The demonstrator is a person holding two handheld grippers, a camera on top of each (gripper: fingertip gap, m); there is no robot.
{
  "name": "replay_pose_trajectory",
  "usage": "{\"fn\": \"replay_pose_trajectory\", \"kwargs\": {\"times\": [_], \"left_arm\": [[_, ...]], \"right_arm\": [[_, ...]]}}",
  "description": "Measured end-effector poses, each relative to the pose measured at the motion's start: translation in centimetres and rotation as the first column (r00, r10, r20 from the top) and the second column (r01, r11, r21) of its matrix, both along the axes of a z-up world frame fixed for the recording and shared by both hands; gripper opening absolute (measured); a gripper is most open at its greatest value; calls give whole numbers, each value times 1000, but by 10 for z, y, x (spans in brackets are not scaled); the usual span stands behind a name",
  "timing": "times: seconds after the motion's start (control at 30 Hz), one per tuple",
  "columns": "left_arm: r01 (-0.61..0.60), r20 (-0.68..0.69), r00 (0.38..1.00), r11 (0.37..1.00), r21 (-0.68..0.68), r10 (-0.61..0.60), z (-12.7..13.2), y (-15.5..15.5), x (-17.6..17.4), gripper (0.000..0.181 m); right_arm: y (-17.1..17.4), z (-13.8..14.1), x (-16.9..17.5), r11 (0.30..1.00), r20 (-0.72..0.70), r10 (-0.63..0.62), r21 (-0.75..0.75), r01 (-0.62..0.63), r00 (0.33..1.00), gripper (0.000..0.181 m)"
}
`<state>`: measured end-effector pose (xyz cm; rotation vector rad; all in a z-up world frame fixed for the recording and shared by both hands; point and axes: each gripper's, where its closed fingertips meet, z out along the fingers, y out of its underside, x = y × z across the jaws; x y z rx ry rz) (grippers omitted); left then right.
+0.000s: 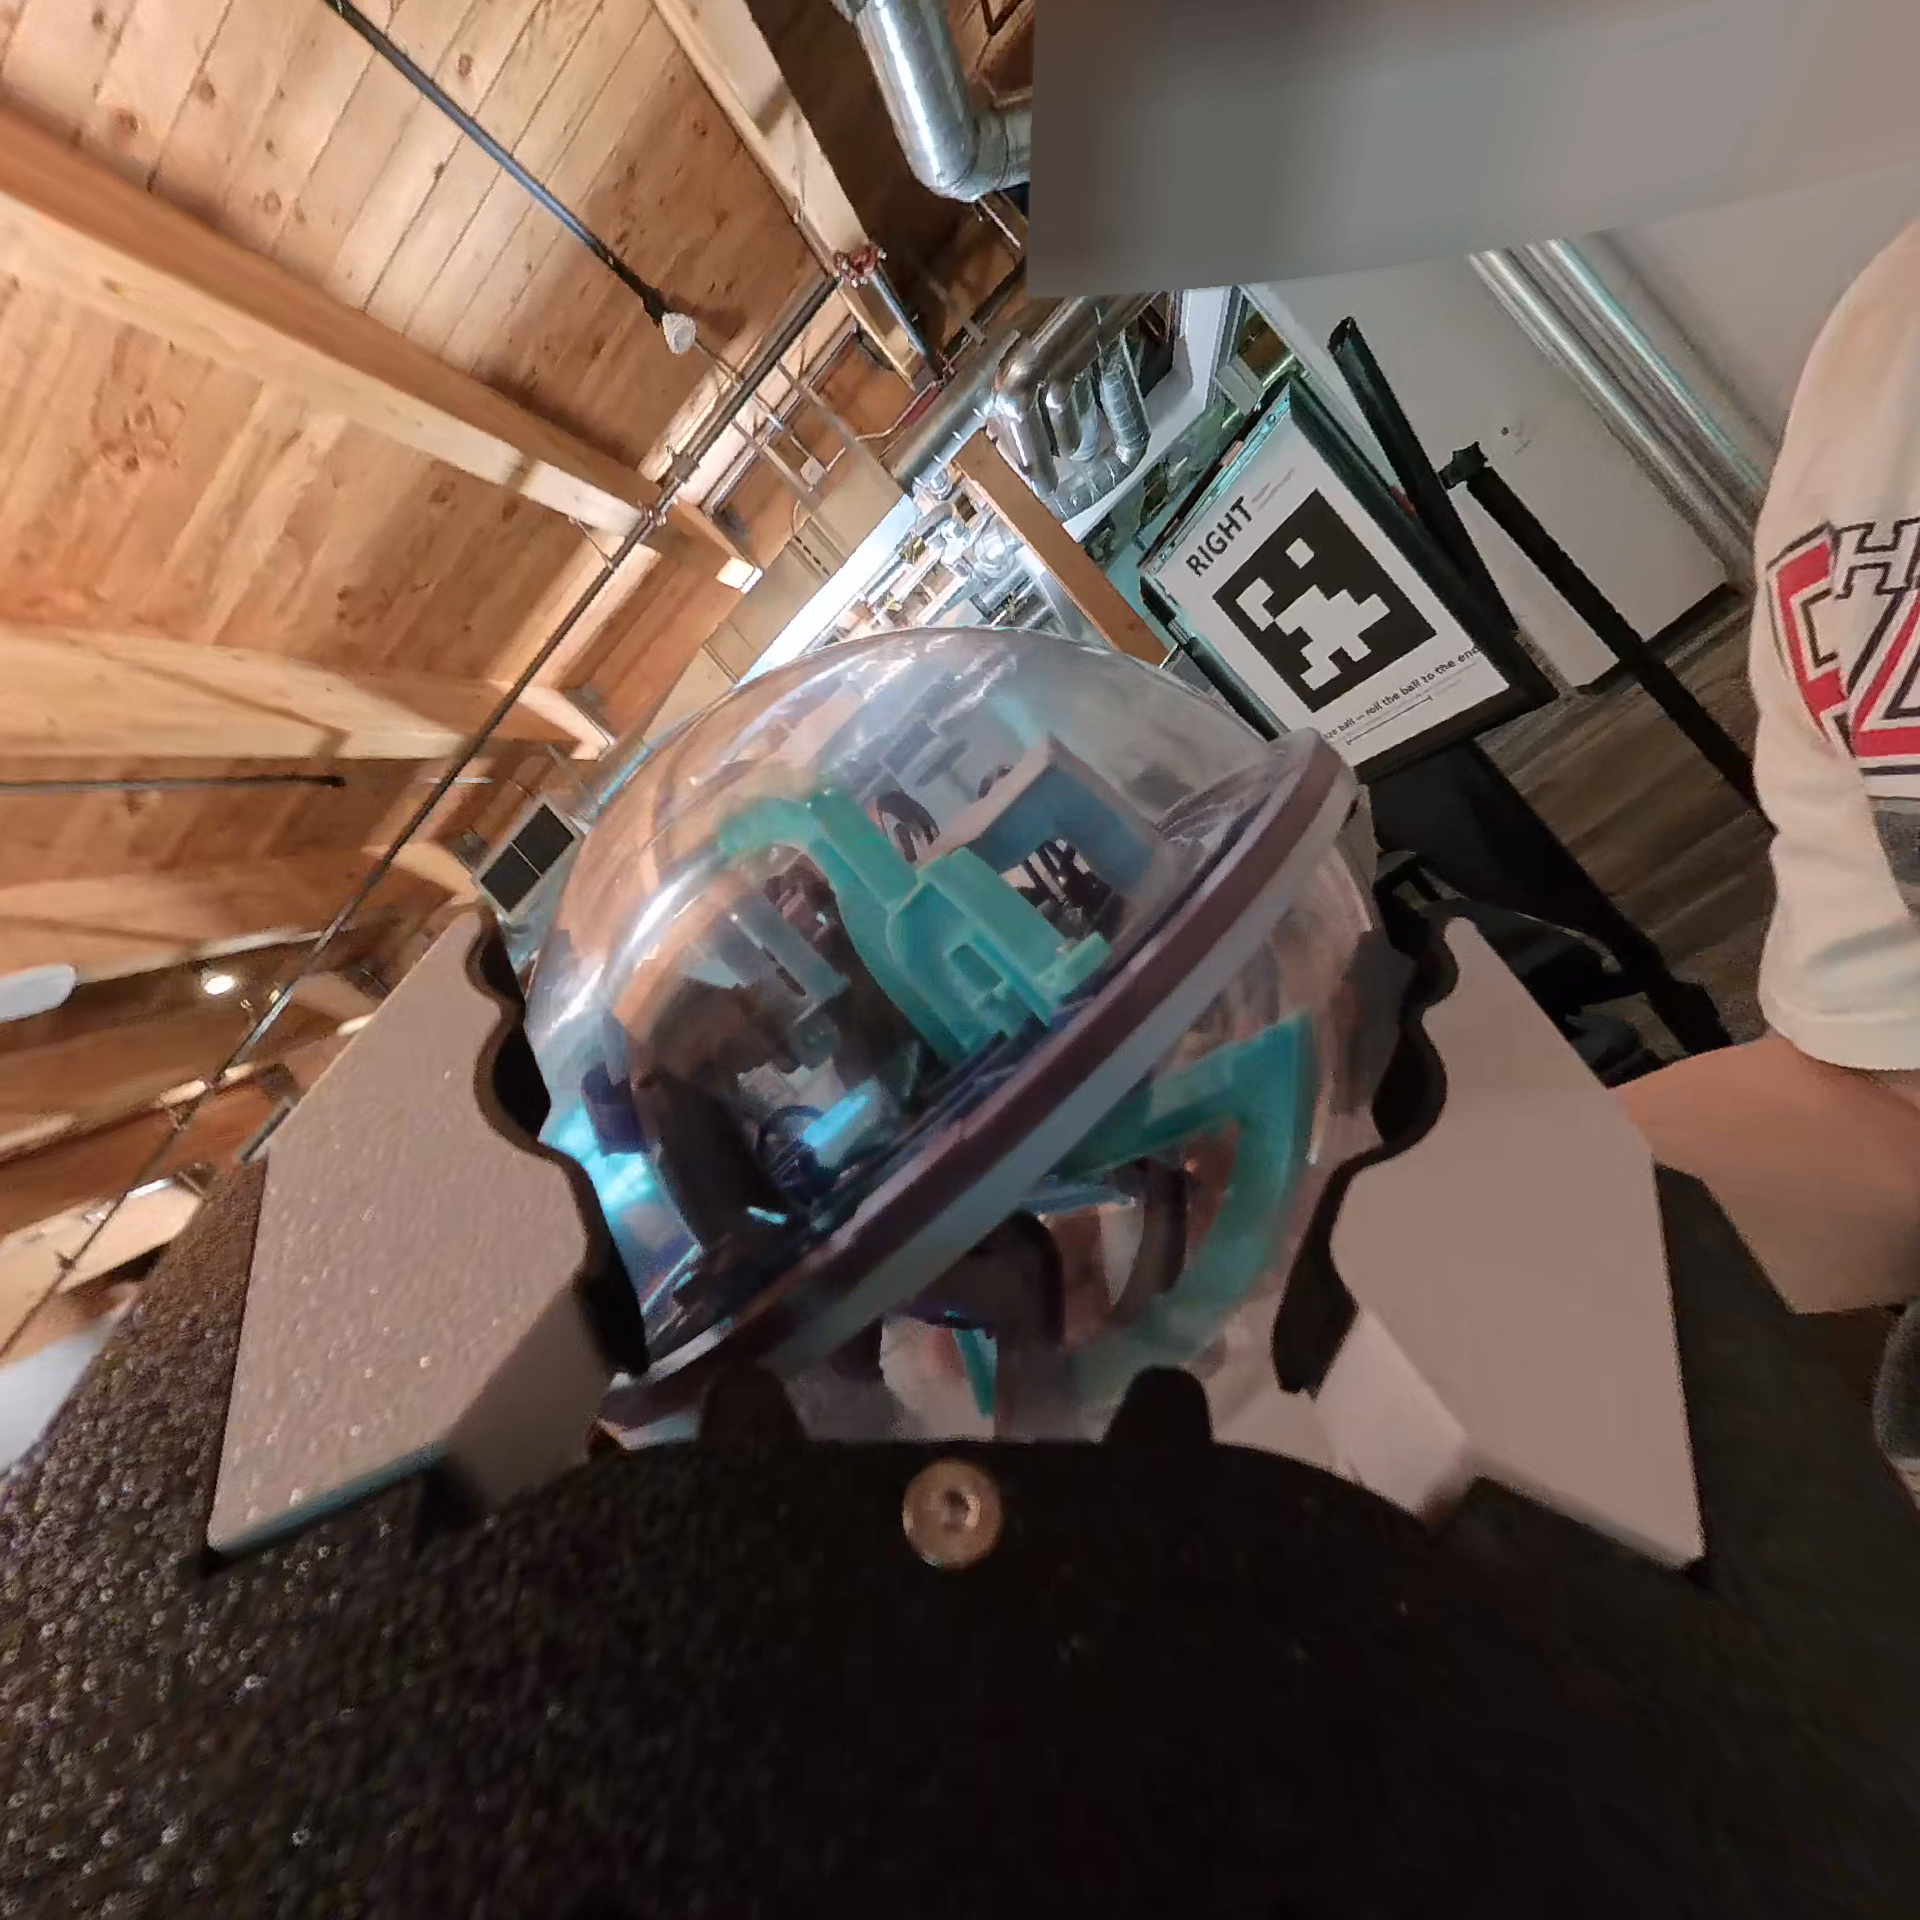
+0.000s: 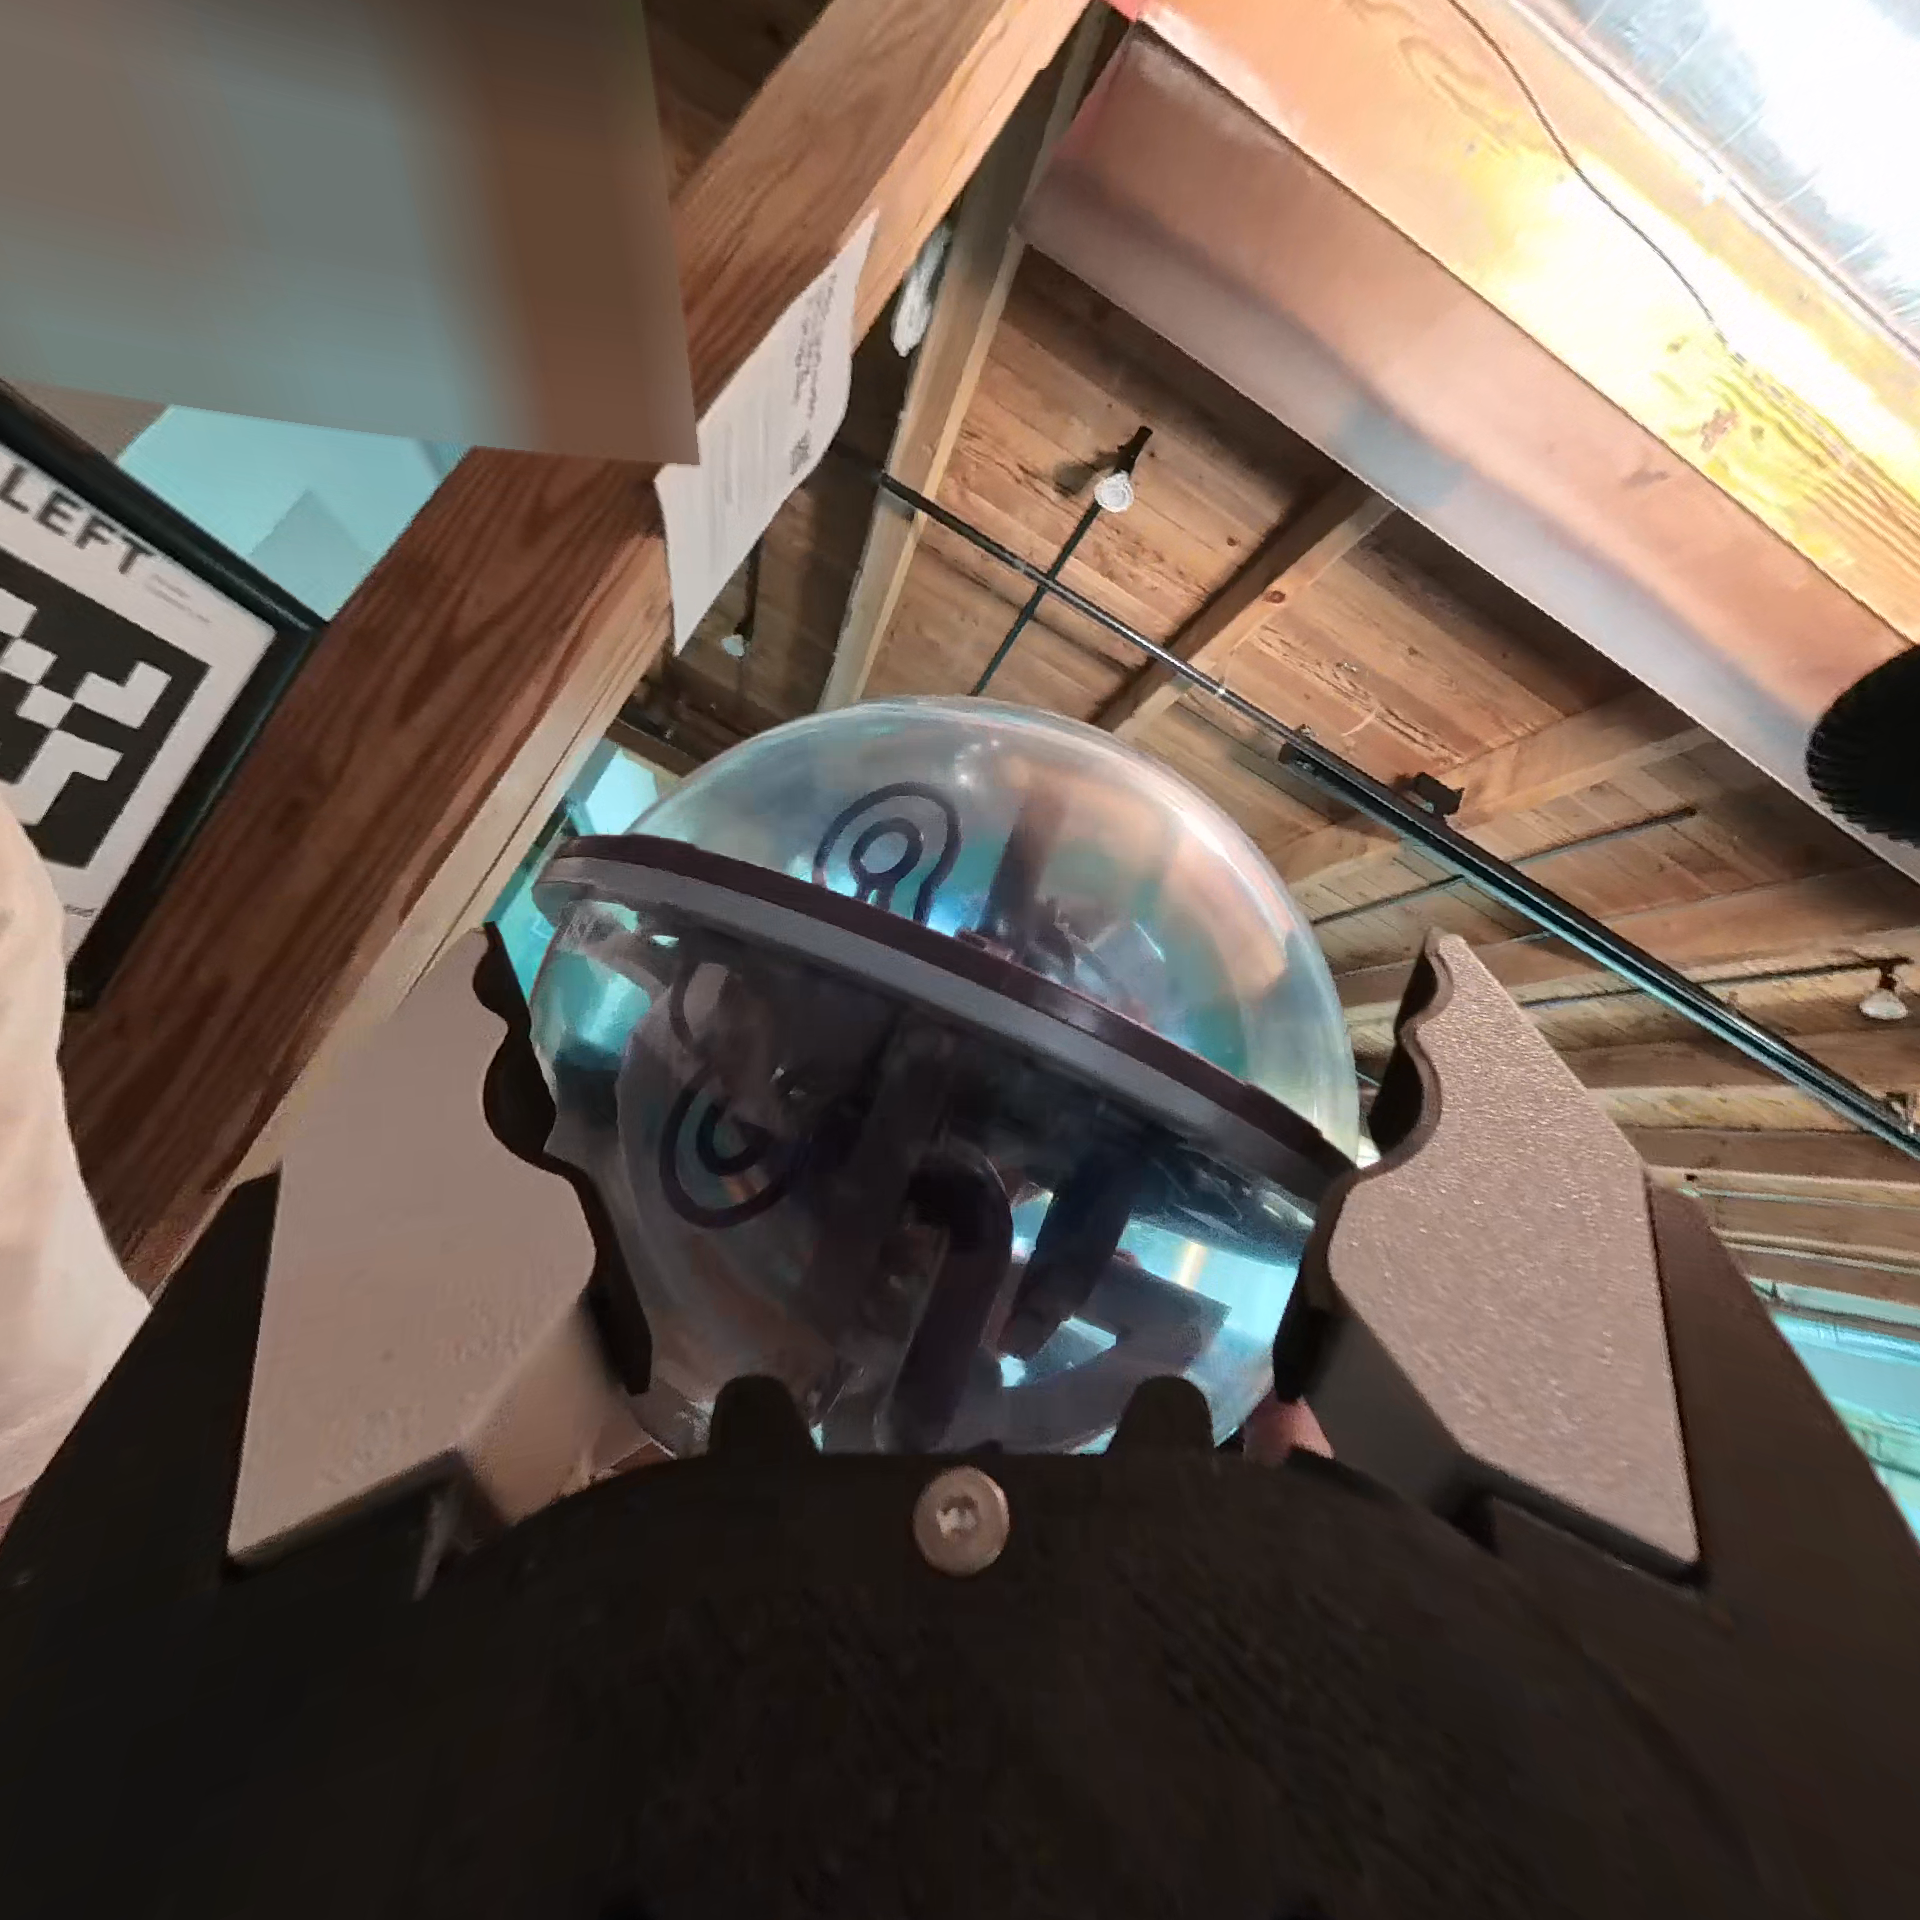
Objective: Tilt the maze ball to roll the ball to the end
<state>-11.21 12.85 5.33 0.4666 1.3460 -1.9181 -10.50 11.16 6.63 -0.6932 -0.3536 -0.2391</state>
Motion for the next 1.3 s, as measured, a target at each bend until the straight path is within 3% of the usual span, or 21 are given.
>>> {"fn": "replay_pose_trajectory", "kwargs": {"times": [0.3, 0.4, 0.6, 0.77, 0.83, 1.0, 1.1, 1.17, 1.3], "left_arm": [[-38, -171, 985, 999, -37, 32, -35, 3, 34, 158], [-20, -292, 956, 996, -83, -5, -47, 7, 48, 158], [-49, -508, 861, 990, -132, -25, -79, 13, 83, 158], [-75, -587, 806, 971, -226, -74, -77, 25, 97, 149], [-101, -660, 743, 957, -273, -110, -78, 30, 110, 150], [-201, -762, 632, 920, -337, -141, -75, 46, 130, 148], [-286, -817, 576, 941, -181, 18, -93, 32, 141, 157], [-312, -826, 564, 930, -195, 17, -95, 30, 145, 157], [-265, -856, 492, 909, -322, -160, -94, 38, 149, 157]], "right_arm": [[-8, -31, 35, 996, -177, 68, 74, -56, 982, 158], [-13, -41, 51, 988, -264, 109, 133, -75, 958, 158], [-9, -74, 80, 989, -397, 64, 146, -6, 916, 157], [-10, -88, 94, 992, -440, 45, 123, 10, 897, 150], [-3, -91, 98, 993, -442, -50, 71, 91, 896, 149], [19, -99, 89, 934, -220, -355, -112, 338, 909, 141], [32, -102, 91, 841, -110, -534, -177, 512, 838, 148], [33, -98, 89, 821, -84, -562, -177, 542, 823, 144], [28, -95, 91, 826, -90, -546, -223, 517, 833, 132]]}}
